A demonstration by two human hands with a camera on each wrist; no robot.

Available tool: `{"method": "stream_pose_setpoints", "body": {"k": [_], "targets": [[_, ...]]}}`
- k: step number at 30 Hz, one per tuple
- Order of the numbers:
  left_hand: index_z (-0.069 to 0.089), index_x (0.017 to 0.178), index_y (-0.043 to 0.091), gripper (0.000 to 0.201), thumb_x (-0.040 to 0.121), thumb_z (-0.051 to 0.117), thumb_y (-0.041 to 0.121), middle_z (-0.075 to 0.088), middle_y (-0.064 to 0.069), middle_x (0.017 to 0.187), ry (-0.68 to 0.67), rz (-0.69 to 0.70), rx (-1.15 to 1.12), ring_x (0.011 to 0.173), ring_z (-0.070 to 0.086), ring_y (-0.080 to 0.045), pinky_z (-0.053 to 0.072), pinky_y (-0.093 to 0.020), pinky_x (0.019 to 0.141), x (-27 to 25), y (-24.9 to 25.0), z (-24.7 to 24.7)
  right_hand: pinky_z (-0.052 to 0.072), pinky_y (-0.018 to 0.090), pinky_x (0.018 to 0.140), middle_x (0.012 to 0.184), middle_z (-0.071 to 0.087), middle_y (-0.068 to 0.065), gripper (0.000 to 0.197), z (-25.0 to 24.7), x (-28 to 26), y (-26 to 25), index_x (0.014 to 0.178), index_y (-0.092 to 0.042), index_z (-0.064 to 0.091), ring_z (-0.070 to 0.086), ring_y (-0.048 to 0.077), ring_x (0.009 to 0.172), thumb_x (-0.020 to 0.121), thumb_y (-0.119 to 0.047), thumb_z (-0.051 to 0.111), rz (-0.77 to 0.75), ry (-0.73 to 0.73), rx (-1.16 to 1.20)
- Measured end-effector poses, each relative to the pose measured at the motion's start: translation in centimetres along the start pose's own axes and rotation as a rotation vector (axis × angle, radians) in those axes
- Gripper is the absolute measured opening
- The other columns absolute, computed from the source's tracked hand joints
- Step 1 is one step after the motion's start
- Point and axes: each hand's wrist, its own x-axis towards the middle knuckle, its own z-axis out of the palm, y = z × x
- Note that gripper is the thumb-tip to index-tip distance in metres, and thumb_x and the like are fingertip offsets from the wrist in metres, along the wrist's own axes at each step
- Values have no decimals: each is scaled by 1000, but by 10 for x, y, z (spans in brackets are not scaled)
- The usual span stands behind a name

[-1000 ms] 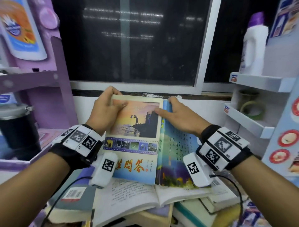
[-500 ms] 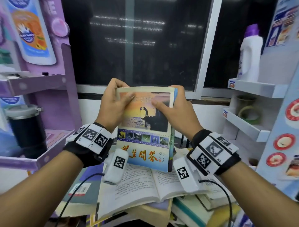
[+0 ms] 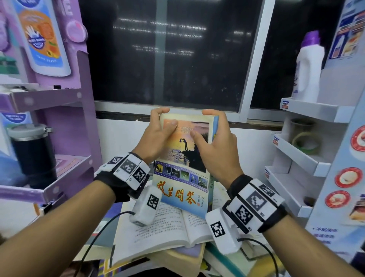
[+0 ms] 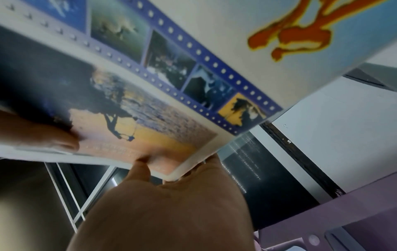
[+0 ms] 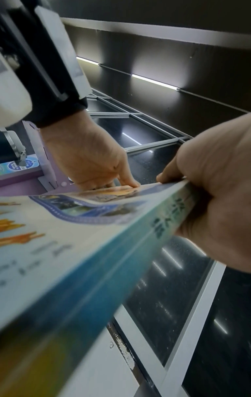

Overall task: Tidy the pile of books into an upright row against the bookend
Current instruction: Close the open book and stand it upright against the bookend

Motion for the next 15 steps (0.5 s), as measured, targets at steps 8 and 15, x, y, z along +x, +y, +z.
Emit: {"method": "stream_pose_setpoints", "body": {"k": [8, 15], "targets": [[39, 135, 12, 41, 99, 46, 30, 64, -10, 121, -10, -147, -265, 97, 68, -18, 55, -27, 77, 5, -3, 18, 54, 12, 69, 95, 59, -23, 36, -5, -2, -2, 122, -17, 49, 62, -14, 89, 90, -12, 66, -52, 100, 130], [44, 126, 7, 32, 98, 49, 22, 65, -15, 114, 25, -182, -423, 94, 67, -24, 55, -41, 86, 11, -5, 26, 54, 14, 70, 99, 62, -18, 36, -15, 4, -2, 123, -19, 52, 63, -10, 90, 90, -16, 66, 33, 15, 145]]}}
